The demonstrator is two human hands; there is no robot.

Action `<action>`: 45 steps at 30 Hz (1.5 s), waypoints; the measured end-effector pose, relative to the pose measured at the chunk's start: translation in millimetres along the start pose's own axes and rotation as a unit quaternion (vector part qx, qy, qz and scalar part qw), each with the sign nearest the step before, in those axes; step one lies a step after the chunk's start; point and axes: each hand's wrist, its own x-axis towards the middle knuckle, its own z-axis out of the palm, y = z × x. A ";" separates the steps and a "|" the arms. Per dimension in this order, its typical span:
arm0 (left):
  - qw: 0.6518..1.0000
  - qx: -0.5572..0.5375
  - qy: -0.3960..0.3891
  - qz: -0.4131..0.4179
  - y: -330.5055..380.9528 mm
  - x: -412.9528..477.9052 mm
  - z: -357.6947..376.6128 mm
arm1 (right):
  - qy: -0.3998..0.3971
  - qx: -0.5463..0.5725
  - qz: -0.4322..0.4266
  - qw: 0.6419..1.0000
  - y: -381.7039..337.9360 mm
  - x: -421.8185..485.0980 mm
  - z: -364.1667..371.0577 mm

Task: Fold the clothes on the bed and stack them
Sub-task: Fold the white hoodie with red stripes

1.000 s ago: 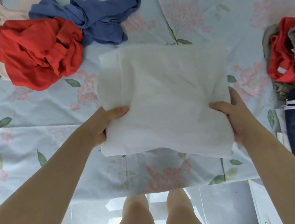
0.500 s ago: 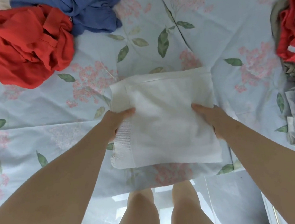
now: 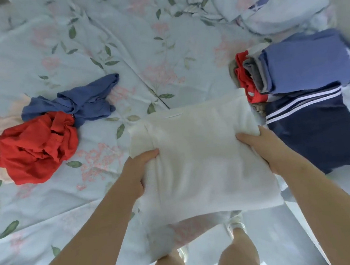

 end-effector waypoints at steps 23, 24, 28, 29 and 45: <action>0.964 0.256 0.055 0.037 -55.9 7.9 385.4 | 0.176 -0.264 0.017 0.948 -12.7 125.7 -324.4; 0.954 0.288 0.057 0.055 -52.1 6.8 383.4 | 0.165 -0.274 0.014 0.947 -14.5 125.4 -317.2; 0.906 0.404 0.052 0.118 -37.3 -1.0 362.6 | 0.096 -0.334 -0.027 0.937 -30.3 118.9 -275.3; 0.890 0.431 0.054 0.136 -31.8 -4.2 354.9 | 0.077 -0.352 -0.041 0.932 -35.2 117.4 -261.8; 0.715 0.619 0.196 0.258 65.7 -52.8 47.9 | -0.127 -0.504 -0.243 0.819 -97.8 -2.3 74.2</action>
